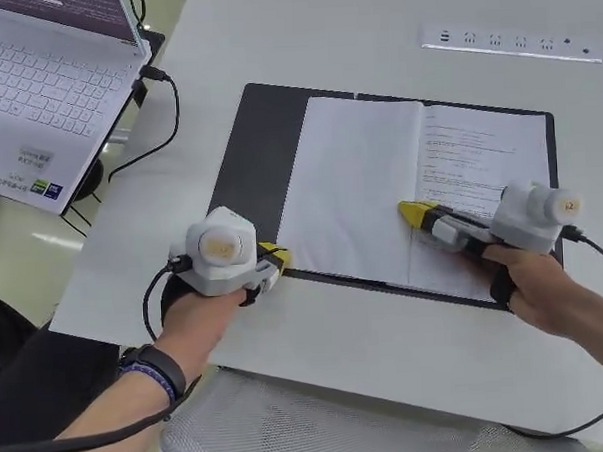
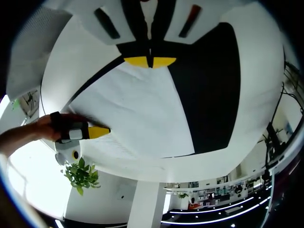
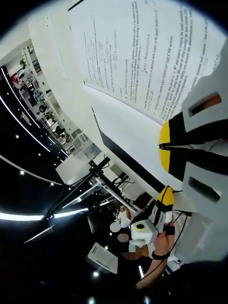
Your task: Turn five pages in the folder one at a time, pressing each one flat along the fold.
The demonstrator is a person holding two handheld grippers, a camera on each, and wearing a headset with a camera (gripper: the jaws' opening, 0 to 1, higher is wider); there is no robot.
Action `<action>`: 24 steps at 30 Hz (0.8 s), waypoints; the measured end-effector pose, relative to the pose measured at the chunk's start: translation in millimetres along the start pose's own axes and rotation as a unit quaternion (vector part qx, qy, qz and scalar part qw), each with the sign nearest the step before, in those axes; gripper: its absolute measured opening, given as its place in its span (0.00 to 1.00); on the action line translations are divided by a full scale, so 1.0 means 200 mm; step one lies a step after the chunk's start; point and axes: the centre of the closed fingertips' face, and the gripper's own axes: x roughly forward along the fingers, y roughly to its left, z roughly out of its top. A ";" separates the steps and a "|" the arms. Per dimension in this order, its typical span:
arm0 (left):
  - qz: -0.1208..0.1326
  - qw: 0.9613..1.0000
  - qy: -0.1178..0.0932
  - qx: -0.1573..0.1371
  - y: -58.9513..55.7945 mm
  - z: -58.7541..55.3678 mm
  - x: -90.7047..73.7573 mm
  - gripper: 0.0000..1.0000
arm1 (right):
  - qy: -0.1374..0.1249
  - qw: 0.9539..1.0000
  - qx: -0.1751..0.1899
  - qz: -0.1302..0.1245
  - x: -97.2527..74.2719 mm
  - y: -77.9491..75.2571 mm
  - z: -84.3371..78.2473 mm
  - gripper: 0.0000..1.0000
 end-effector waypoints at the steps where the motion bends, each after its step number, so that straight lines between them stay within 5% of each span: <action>1: 0.000 1.000 0.000 0.000 0.00 0.00 0.00 0.00 | 0.005 1.000 -0.001 0.002 0.00 0.01 -0.02 0.00; 14: -0.002 1.000 -0.008 -0.012 0.00 0.00 0.00 0.00 | 0.039 0.999 0.007 0.022 -0.06 0.15 -0.19 0.00; 24: -0.006 1.000 -0.007 -0.008 0.00 -0.01 -0.01 0.00 | 0.060 0.998 0.005 0.026 -0.10 0.15 -0.27 0.00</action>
